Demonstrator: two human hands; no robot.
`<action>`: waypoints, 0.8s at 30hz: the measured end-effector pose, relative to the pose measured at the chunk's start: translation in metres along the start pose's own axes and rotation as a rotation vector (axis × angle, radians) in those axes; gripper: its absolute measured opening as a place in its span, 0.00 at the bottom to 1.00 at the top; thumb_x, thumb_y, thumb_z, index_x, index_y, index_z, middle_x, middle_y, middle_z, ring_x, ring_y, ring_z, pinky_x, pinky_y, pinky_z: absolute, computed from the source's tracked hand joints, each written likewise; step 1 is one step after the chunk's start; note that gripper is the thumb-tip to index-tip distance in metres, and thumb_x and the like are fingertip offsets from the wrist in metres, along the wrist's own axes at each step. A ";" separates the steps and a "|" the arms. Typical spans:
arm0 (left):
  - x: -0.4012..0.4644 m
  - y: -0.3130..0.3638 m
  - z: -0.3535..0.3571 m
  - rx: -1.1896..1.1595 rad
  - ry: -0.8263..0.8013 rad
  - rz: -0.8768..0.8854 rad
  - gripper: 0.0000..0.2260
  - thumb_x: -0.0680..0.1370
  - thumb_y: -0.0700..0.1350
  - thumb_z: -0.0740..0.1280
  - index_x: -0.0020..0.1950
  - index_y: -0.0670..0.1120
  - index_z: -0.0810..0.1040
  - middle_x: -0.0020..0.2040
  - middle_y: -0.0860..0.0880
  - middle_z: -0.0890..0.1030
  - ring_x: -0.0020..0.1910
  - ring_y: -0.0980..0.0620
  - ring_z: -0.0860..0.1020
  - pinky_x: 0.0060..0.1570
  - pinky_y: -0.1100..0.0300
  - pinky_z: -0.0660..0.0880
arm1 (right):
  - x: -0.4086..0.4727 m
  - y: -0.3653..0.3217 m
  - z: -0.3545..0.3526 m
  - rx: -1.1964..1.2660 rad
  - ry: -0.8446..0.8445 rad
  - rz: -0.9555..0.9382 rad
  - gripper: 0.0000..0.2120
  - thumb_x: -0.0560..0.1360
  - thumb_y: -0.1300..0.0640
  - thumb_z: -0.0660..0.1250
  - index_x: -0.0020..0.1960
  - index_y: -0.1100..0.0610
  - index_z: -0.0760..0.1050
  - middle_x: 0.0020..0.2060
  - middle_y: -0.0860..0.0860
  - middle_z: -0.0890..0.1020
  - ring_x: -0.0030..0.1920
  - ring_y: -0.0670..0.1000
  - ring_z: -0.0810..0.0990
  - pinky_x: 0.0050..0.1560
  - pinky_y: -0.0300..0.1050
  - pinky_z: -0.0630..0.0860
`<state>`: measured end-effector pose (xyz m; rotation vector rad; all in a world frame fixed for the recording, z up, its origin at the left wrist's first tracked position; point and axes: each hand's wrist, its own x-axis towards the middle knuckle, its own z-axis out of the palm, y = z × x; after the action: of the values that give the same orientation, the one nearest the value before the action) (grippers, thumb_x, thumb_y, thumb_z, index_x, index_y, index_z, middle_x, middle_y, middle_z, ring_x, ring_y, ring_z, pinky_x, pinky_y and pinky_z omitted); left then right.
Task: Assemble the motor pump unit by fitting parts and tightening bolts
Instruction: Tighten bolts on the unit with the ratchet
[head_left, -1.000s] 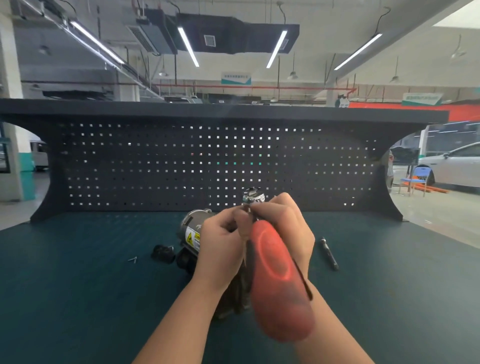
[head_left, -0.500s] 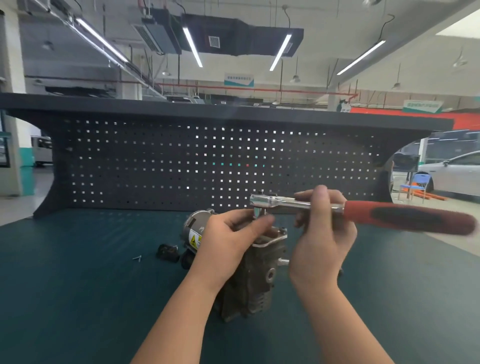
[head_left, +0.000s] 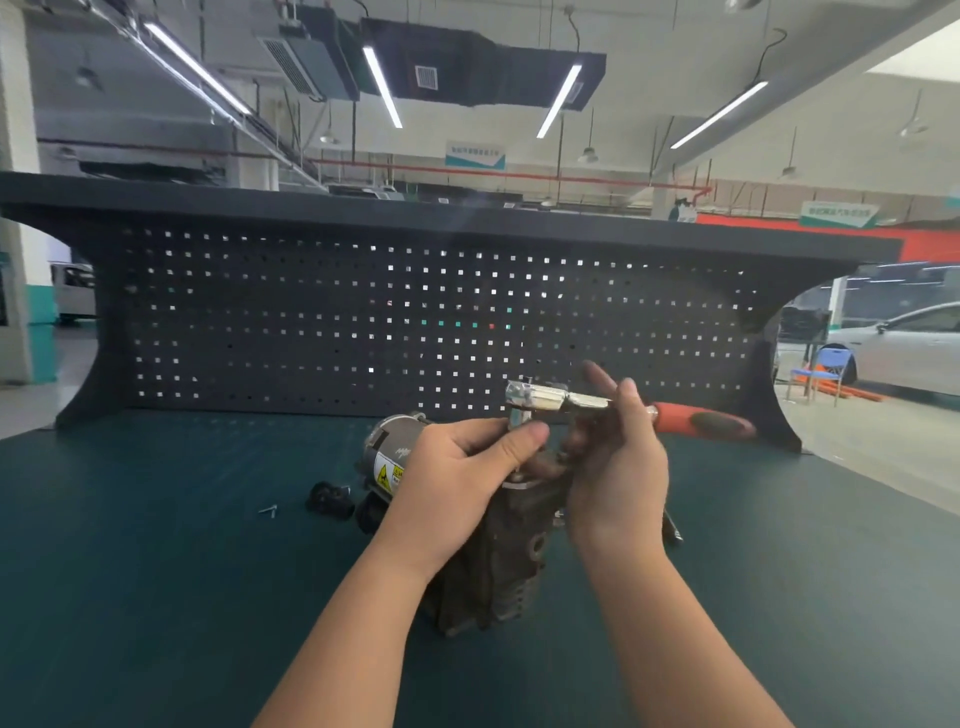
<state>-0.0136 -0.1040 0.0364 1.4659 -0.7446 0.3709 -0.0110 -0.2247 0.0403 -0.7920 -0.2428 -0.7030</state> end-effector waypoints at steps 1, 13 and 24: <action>-0.001 0.001 0.001 -0.011 0.011 0.002 0.12 0.71 0.55 0.69 0.41 0.49 0.87 0.40 0.49 0.86 0.42 0.54 0.84 0.42 0.68 0.76 | -0.001 0.001 0.001 -0.036 0.006 -0.102 0.14 0.80 0.50 0.60 0.47 0.52 0.85 0.29 0.46 0.72 0.31 0.46 0.67 0.35 0.41 0.66; -0.004 0.007 0.002 -0.120 -0.036 -0.016 0.08 0.75 0.43 0.70 0.36 0.48 0.86 0.32 0.52 0.83 0.32 0.59 0.80 0.33 0.69 0.74 | -0.034 0.004 0.007 -0.538 -0.278 -0.939 0.13 0.81 0.47 0.57 0.46 0.52 0.75 0.40 0.39 0.72 0.39 0.38 0.73 0.41 0.30 0.69; -0.003 0.003 0.002 -0.119 0.009 -0.009 0.11 0.69 0.50 0.73 0.47 0.46 0.86 0.39 0.47 0.86 0.39 0.53 0.84 0.39 0.66 0.77 | -0.018 -0.009 0.004 -0.344 -0.085 -0.693 0.13 0.77 0.54 0.60 0.37 0.55 0.77 0.30 0.42 0.75 0.34 0.40 0.74 0.40 0.34 0.69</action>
<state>-0.0182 -0.1046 0.0367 1.3546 -0.7401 0.3210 -0.0296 -0.2174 0.0402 -1.0774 -0.4925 -1.3903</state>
